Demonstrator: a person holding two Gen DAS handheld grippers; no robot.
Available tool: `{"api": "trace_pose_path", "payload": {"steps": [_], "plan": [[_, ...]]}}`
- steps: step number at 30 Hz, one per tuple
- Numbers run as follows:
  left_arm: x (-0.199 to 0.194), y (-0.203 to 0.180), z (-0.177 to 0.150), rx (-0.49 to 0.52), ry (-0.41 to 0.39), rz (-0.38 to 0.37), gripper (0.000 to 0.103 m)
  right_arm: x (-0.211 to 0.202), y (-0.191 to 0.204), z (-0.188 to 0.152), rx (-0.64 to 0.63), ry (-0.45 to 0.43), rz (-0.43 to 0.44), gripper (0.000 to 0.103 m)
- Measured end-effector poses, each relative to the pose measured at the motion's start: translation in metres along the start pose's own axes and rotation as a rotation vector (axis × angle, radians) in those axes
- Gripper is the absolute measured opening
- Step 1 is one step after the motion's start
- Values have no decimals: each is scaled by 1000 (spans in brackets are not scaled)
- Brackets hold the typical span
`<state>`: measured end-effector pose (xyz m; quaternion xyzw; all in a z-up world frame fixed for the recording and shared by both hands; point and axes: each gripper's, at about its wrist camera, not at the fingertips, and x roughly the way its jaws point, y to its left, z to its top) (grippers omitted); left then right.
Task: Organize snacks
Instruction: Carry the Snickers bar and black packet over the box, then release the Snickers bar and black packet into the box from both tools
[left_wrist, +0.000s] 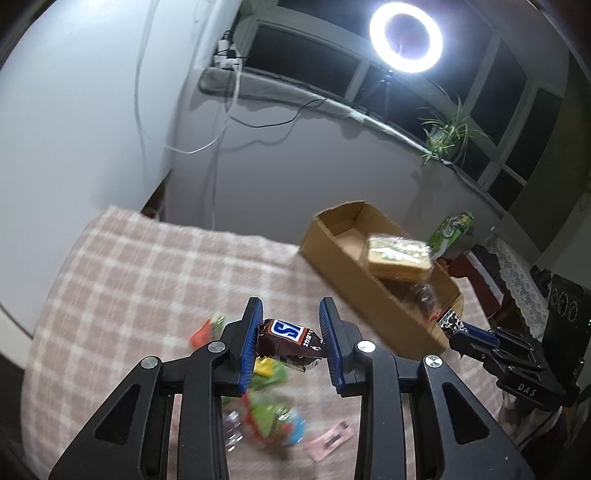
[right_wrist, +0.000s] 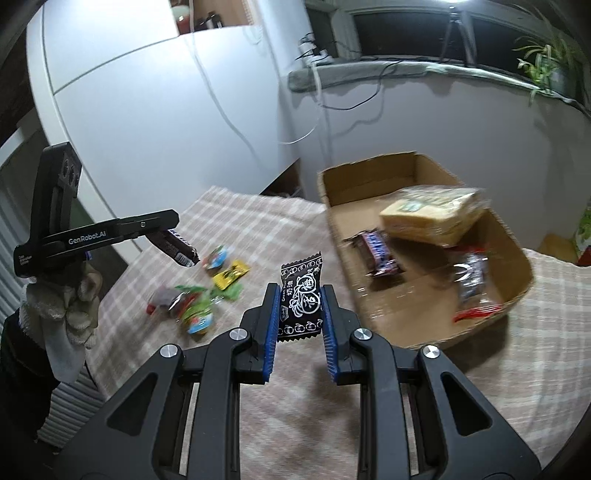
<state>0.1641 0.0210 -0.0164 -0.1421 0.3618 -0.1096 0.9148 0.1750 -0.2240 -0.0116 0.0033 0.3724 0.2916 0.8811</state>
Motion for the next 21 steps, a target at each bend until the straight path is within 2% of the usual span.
{"api": "trace_pose_path", "payload": {"steps": [9, 21], "plan": [[35, -31, 31, 23, 10, -51, 30, -8, -38, 9, 51, -24, -43, 22], [92, -73, 65, 86, 32, -63, 30, 7, -66, 10, 84, -12, -54, 22]]}}
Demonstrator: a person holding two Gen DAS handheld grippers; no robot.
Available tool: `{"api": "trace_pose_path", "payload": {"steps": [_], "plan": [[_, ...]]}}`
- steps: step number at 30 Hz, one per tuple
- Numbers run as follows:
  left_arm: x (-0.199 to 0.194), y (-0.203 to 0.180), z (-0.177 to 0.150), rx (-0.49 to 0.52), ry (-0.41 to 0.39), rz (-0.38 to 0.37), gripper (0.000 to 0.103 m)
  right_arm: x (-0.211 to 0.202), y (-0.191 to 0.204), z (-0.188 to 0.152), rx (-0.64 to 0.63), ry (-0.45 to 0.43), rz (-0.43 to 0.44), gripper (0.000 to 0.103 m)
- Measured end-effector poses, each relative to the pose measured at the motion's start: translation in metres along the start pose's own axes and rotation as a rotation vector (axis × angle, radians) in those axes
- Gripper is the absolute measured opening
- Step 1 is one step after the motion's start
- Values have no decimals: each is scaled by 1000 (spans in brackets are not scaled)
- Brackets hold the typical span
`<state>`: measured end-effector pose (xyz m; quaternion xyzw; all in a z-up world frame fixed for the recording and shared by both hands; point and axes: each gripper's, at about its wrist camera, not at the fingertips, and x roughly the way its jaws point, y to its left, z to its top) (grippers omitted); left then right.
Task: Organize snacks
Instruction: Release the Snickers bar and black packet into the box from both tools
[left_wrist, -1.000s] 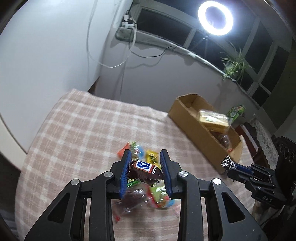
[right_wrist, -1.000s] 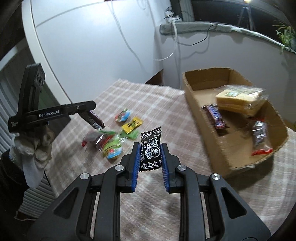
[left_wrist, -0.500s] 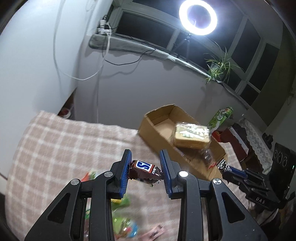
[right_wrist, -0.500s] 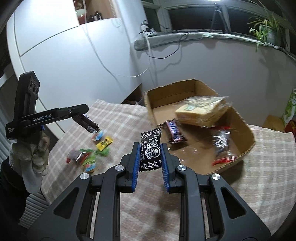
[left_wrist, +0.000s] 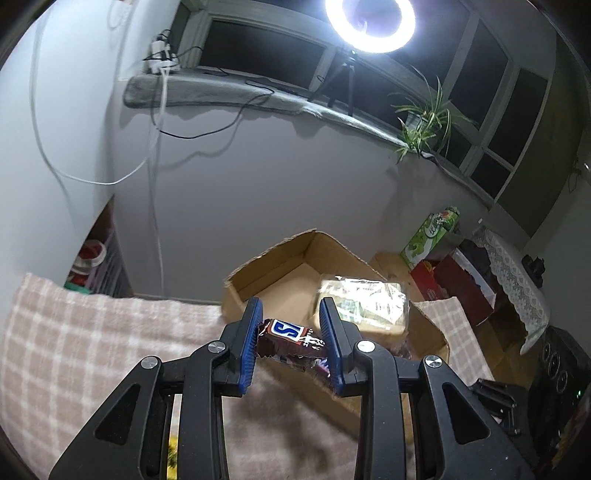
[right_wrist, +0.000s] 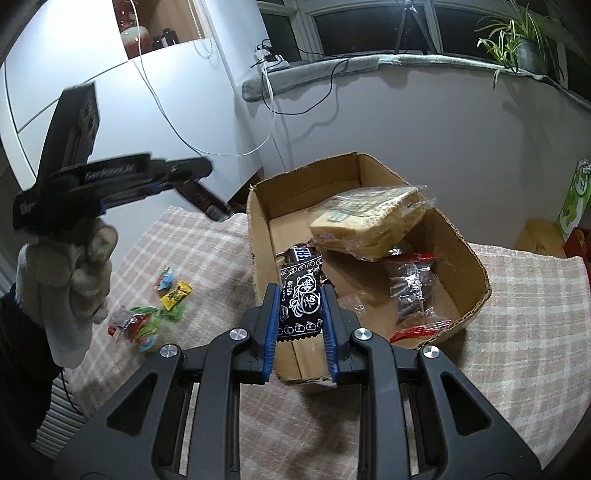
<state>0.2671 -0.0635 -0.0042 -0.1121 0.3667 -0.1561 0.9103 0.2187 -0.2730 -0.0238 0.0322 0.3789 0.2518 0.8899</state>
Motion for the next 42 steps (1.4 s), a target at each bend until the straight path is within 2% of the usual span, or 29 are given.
{"api": "trace_pose_path", "payload": {"steps": [8, 16, 18, 20, 21, 22, 24, 25, 33, 42], "plan": [[35, -14, 4, 38, 50, 10, 30, 15, -12, 0, 6, 26, -3, 22], [45, -20, 4, 49, 76, 18, 31, 21, -19, 0, 19, 33, -5, 23], [46, -21, 6, 46, 81, 16, 36, 20, -20, -1, 21, 30, -11, 23], [45, -22, 6, 43, 78, 14, 45, 19, -20, 0, 21, 21, -22, 29], [43, -22, 6, 44, 75, 17, 52, 18, -20, 0, 21, 18, -25, 40], [43, -22, 6, 43, 73, 16, 54, 17, -19, 0, 20, 13, -29, 56], [41, -22, 6, 40, 72, 13, 55, 14, -18, 0, 19, -4, -42, 72], [41, -22, 6, 40, 72, 14, 55, 11, -17, 0, 17, -16, -49, 75], [28, -23, 5, 52, 57, 16, 55, 6, -13, 2, 17, -19, -56, 76], [-12, -17, -3, 43, 20, 17, 55, -12, -3, 0, 22, -38, -46, 76]]}}
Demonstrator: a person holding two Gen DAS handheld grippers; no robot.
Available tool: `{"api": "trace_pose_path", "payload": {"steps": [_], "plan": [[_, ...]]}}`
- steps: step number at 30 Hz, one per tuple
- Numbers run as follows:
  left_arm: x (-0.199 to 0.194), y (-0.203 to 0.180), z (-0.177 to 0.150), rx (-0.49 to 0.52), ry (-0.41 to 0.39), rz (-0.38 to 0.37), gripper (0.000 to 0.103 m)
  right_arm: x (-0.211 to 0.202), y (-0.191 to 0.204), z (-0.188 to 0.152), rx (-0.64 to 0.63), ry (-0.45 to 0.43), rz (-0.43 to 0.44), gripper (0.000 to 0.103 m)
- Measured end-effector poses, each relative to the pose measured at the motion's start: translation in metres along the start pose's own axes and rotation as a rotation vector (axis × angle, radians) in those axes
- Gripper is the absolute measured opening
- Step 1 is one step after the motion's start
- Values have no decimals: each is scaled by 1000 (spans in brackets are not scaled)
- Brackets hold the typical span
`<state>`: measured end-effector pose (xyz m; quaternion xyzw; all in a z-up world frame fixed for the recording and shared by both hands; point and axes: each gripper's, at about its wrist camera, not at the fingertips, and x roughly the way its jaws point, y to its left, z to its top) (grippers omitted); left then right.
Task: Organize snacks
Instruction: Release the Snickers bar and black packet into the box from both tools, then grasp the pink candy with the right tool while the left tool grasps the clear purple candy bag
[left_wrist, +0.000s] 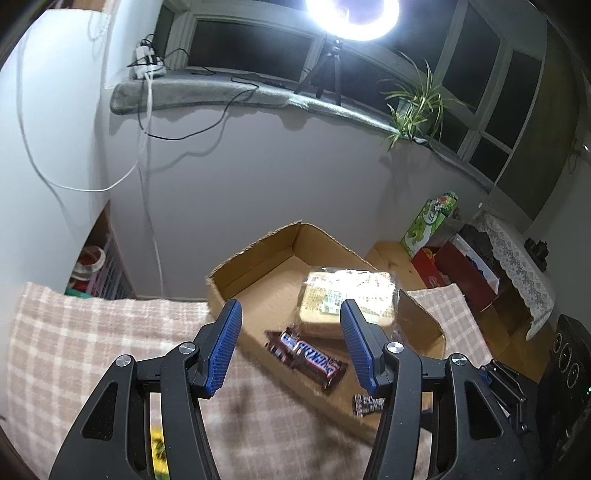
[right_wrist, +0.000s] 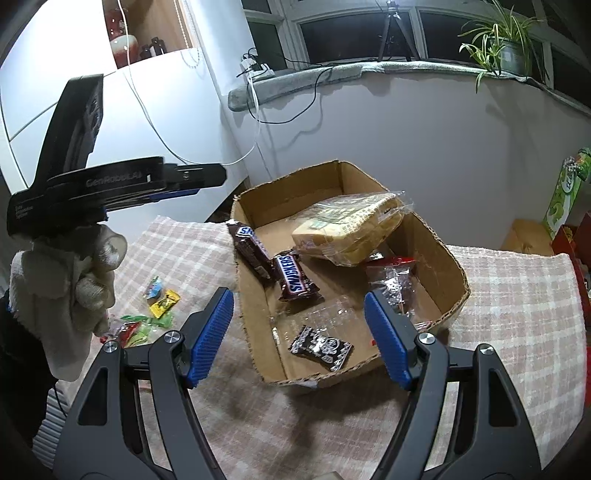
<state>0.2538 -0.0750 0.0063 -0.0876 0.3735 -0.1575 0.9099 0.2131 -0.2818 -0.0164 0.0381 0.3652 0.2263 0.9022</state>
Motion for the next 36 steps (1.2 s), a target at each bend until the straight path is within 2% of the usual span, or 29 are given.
{"api": "trace_pose_path", "payload": {"steps": [11, 19, 24, 31, 36], "plan": [[-76, 32, -32, -22, -56, 31, 55, -17, 46, -14, -90, 20, 52, 76], [-110, 69, -76, -73, -41, 91, 55, -7, 90, -35, -184, 83, 105, 76], [-115, 91, -102, -119, -10, 120, 55, 7, 112, -49, -236, 140, 134, 76], [-102, 111, -145, -165, 66, 145, 55, 32, 138, -69, -314, 235, 171, 76], [-89, 116, -163, -155, 112, 167, 55, 50, 153, -85, -369, 300, 178, 76]]}}
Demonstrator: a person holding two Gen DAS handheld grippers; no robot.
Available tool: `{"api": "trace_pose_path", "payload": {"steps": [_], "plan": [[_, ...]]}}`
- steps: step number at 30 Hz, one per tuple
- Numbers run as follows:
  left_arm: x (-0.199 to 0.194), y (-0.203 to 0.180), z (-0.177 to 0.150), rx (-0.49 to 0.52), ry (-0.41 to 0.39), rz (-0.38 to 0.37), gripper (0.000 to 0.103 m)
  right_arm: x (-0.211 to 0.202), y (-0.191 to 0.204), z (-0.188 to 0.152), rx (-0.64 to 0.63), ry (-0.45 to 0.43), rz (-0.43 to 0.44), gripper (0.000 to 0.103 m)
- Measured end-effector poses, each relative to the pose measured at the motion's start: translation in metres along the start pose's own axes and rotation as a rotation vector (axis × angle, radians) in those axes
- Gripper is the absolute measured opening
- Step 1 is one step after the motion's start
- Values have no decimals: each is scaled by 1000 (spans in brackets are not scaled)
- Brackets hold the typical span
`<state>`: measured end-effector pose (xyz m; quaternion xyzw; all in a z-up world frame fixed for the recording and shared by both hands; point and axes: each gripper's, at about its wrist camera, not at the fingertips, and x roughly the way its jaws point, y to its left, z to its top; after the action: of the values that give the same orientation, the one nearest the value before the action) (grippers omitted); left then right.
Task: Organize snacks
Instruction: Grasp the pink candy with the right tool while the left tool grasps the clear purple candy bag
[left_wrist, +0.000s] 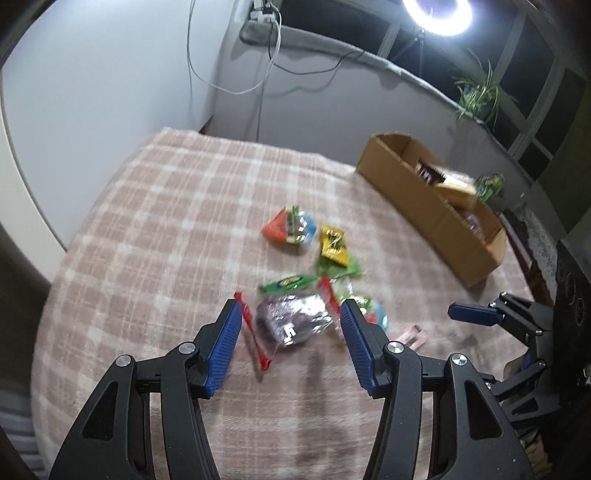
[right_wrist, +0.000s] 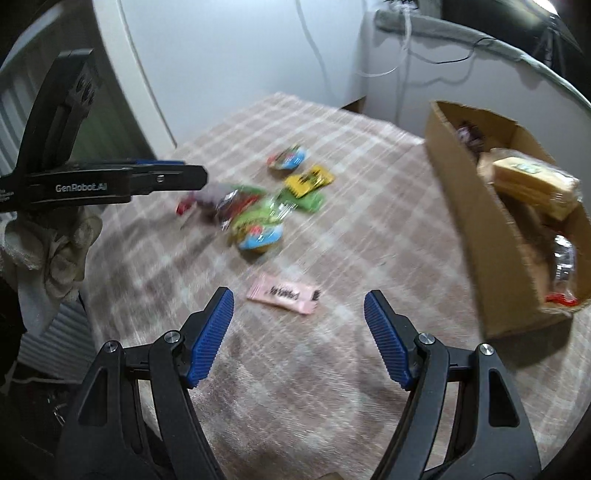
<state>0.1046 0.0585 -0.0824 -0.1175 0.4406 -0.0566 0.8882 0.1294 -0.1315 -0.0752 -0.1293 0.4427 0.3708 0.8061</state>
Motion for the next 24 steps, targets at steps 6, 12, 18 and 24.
{"api": "trace_pose_path", "payload": {"steps": [6, 12, 18, 24], "plan": [[10, -3, -3, 12, 8, 19, 69, 21, 6, 0, 8, 40, 0, 76], [22, -2, 1, 2, 20, 25, 71, 35, 9, 3, -1, 42, -44, 76], [29, -3, -4, 7, 17, 22, 61, 37, 17, 3, -47, 40, -69, 52], [28, 1, -8, -3, 5, 13, 52, 35, 13, 2, -41, 35, -67, 38]]}}
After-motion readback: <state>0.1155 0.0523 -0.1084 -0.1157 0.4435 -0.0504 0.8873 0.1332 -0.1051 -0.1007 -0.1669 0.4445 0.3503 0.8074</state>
